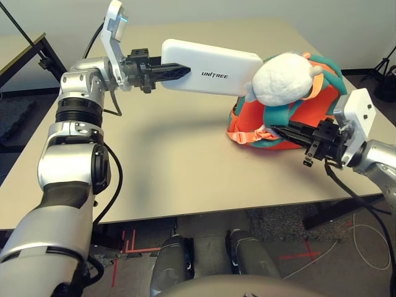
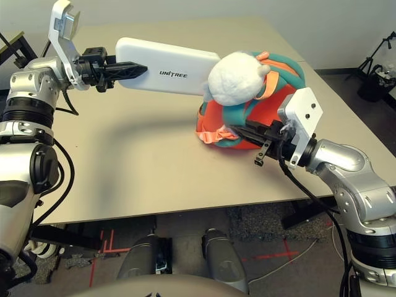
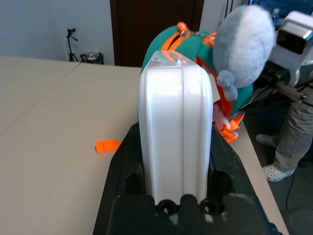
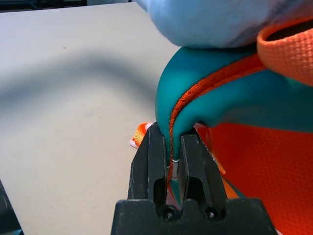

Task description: Put the pencil case into the backpack and zip it.

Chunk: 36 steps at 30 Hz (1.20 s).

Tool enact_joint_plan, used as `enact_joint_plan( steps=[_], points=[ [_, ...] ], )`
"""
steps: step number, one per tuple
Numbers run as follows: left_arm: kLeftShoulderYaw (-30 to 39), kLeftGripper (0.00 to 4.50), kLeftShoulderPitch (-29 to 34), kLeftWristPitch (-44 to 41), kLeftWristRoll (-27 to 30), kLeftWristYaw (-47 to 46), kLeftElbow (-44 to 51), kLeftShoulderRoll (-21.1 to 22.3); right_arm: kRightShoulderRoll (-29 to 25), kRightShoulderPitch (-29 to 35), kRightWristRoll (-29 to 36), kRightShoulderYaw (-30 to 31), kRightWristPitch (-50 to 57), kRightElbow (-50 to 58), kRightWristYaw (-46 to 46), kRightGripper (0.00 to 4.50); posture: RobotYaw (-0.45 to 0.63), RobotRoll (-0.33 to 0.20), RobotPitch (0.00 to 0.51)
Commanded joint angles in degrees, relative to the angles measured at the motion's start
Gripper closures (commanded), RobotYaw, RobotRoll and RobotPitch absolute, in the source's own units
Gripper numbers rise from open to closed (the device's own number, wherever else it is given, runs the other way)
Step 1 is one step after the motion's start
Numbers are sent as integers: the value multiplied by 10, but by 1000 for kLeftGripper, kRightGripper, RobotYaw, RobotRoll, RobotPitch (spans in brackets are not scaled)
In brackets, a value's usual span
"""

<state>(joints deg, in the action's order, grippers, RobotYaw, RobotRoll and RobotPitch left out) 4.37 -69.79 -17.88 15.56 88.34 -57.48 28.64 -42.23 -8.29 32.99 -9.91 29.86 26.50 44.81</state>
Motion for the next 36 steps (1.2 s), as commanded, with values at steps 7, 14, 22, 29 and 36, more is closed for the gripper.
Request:
enact_joint_plan(
  steps=[7,14,22,29,36],
  points=[
    [-12,3115,-42,33,-18,-15,-50,-53,4,-3,4,20,-4,23,10,4466,-285,0,56],
    [-28,3116,-47,64,-44,-32,-74,-97,5,-14,-2,34,-8,17,15,4466,-292,0,55],
    [-41,3116,-40,104,-70,-69,-100,-140,9,-23,-12,47,-15,7,22,4466,-298,0,56],
    [-38,3116,-39,127,-83,-111,-119,-175,13,-25,-21,51,-22,2,27,4466,-303,0,54],
    [-39,3116,-33,137,-99,-149,-124,-196,14,-28,-27,52,-27,-3,31,4466,-304,0,48]
  ],
)
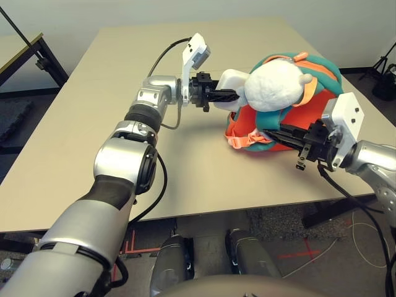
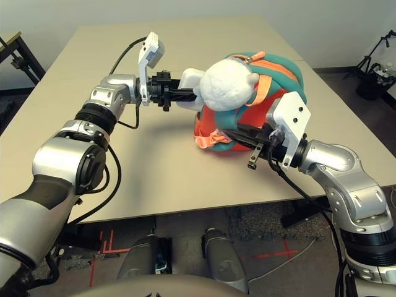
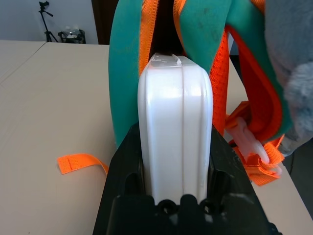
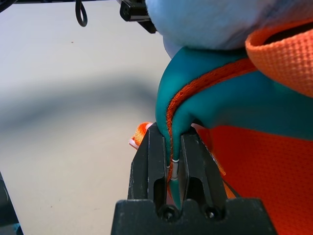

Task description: Put the pencil case into the backpack and zip it.

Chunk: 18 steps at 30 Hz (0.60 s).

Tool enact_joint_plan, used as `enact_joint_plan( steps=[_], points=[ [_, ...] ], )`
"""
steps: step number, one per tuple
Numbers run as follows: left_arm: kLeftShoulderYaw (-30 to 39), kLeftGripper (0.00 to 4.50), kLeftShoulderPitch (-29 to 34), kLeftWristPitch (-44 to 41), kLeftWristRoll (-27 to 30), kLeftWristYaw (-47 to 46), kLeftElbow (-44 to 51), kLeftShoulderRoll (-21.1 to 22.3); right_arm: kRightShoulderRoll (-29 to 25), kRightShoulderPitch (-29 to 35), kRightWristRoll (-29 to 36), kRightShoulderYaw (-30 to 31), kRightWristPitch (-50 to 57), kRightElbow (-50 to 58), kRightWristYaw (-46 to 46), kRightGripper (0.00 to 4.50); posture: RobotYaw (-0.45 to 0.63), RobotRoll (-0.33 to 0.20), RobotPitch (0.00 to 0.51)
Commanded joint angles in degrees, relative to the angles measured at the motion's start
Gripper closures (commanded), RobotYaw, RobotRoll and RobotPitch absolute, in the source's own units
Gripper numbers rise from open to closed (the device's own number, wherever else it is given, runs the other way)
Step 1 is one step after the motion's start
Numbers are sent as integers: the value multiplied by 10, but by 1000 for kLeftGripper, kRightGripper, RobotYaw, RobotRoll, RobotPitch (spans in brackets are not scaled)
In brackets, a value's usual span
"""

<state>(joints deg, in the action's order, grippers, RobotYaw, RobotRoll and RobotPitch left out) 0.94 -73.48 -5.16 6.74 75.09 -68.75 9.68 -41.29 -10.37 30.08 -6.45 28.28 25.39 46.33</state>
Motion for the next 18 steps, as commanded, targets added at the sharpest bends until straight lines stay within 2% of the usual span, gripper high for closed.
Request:
enact_joint_plan(
  steps=[1,5,14,18],
  points=[
    [-4,3116,6,11,-13,-25,-13,-9,5,-8,1,19,-12,6,16,4466,-303,0,48],
    [-3,3116,12,5,-16,-41,-16,-17,6,-11,-4,24,-13,2,17,4466,-298,0,48],
    [2,0,14,-16,-11,-46,-13,-17,8,-18,-9,29,-15,-8,22,4466,-282,0,53],
    [11,0,9,-27,-1,-36,-4,-2,10,-22,-12,30,-17,-15,26,4466,-274,0,54]
  ],
)
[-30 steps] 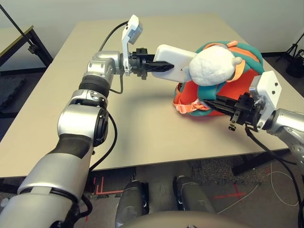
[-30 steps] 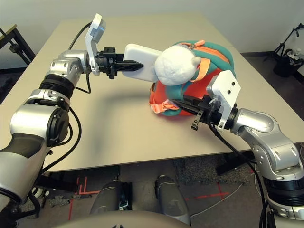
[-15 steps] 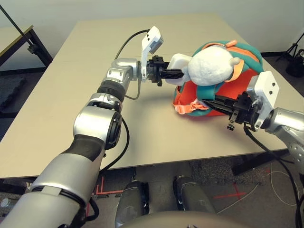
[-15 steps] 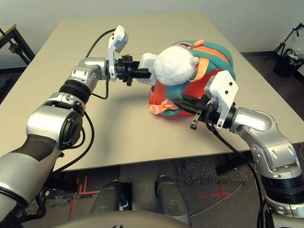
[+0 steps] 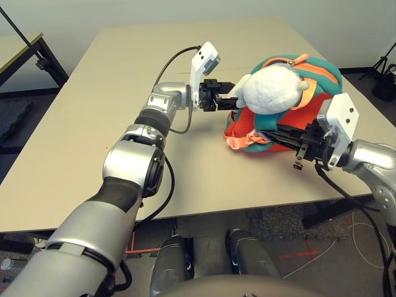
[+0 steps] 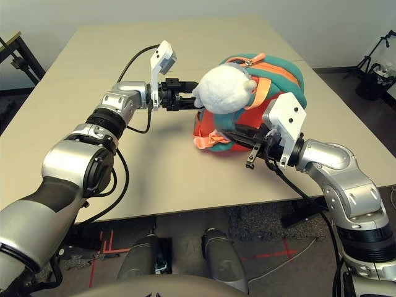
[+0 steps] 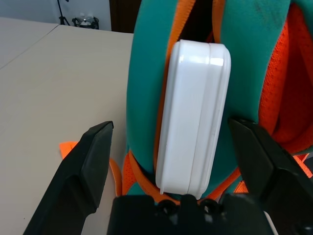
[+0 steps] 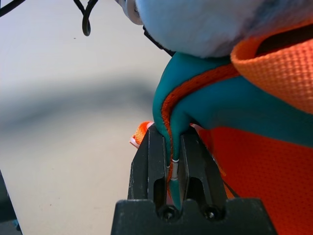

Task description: Put the pencil case into the backpack and zip it.

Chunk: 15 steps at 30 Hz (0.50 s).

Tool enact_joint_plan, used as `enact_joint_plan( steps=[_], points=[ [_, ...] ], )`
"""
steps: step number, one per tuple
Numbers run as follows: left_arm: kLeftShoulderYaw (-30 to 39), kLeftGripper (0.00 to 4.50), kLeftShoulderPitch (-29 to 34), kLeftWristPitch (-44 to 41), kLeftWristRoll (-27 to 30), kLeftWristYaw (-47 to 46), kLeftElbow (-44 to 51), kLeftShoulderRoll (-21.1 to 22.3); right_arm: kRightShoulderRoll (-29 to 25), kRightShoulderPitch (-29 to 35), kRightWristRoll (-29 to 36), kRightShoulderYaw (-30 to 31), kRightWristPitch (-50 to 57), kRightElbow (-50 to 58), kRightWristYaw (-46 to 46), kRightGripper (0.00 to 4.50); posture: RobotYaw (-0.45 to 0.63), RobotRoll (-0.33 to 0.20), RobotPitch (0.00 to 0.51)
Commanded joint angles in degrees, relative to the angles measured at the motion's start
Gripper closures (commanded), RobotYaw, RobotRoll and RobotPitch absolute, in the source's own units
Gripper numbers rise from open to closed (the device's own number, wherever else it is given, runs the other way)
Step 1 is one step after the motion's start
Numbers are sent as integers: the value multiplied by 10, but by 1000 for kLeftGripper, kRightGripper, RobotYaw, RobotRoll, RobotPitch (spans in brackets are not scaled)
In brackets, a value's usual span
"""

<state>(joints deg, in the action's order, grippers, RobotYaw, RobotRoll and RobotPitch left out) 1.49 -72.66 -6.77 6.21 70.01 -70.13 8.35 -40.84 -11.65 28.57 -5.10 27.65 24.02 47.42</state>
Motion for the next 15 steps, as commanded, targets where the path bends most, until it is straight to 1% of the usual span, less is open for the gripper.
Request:
enact_joint_plan(
  steps=[1,6,12,15],
  points=[
    [7,0,0,-15,6,19,13,16,6,-11,2,17,-11,-3,16,4466,-274,0,54],
    [19,0,1,-47,27,51,47,47,9,-14,-2,19,-14,-10,20,4466,-264,0,56],
    [40,0,14,-127,70,88,119,90,12,-17,-6,22,-18,-19,25,4466,-257,0,57],
    [37,0,29,-149,77,94,152,102,12,-18,-8,22,-19,-21,28,4466,-250,0,58]
  ],
)
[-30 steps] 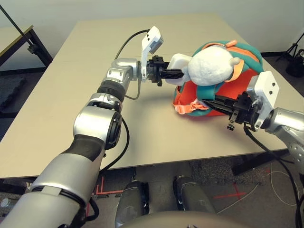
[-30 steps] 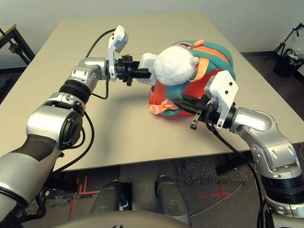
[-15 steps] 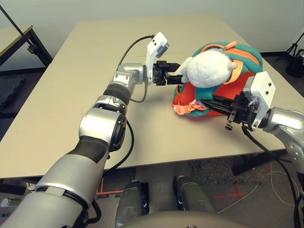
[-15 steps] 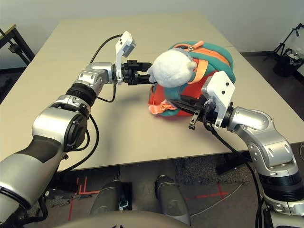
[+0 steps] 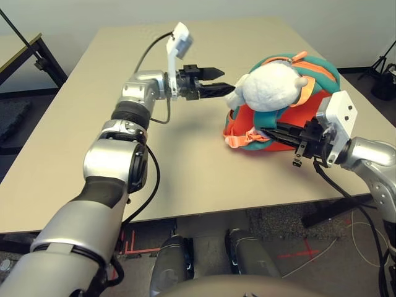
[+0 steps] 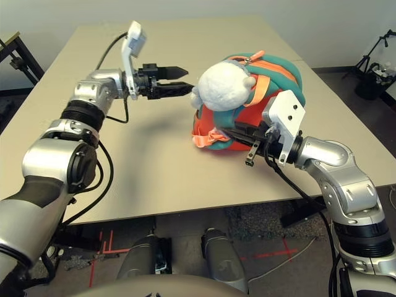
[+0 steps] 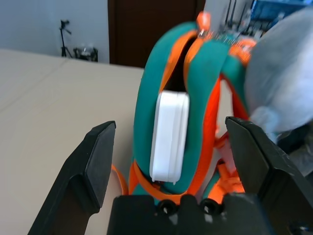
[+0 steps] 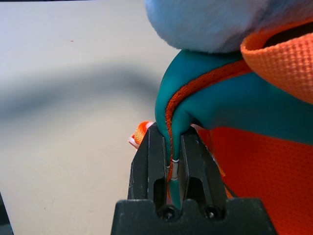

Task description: Put the pencil case into the backpack and zip it.

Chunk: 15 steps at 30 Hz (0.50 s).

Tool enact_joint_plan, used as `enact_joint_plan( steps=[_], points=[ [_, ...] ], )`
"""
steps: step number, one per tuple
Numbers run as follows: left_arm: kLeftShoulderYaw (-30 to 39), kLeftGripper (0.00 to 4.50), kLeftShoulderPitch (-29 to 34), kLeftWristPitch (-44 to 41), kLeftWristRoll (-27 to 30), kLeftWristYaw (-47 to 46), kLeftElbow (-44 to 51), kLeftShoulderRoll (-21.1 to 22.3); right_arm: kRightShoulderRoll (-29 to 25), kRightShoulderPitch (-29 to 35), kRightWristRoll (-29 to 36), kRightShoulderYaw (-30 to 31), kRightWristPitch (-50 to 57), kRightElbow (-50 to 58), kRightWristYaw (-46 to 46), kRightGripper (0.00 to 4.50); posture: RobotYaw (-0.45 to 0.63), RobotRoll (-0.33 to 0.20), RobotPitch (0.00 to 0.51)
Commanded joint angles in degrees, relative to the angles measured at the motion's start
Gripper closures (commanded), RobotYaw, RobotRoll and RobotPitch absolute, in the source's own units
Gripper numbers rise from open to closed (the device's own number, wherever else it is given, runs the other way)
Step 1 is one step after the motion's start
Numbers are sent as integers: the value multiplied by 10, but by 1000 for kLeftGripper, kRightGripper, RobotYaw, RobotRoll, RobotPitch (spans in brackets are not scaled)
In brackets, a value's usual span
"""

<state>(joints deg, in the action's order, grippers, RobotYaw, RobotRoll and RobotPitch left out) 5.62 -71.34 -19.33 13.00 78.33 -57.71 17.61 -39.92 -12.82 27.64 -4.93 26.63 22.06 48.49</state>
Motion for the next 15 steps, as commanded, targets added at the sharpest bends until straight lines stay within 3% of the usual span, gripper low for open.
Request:
enact_joint_plan(
  steps=[1,2,5,15],
  points=[
    [-6,0,22,-24,10,10,37,13,2,-8,1,21,-9,-3,18,4466,-249,0,58],
    [-7,0,27,-22,11,9,44,15,2,-9,0,21,-9,-5,20,4466,-249,0,58],
    [-8,620,37,-21,11,1,57,18,3,-10,0,21,-9,-7,23,4466,-247,0,59],
    [-35,4459,54,-23,2,-5,64,3,0,-9,-2,18,-8,-6,26,4466,-258,0,62]
  ],
)
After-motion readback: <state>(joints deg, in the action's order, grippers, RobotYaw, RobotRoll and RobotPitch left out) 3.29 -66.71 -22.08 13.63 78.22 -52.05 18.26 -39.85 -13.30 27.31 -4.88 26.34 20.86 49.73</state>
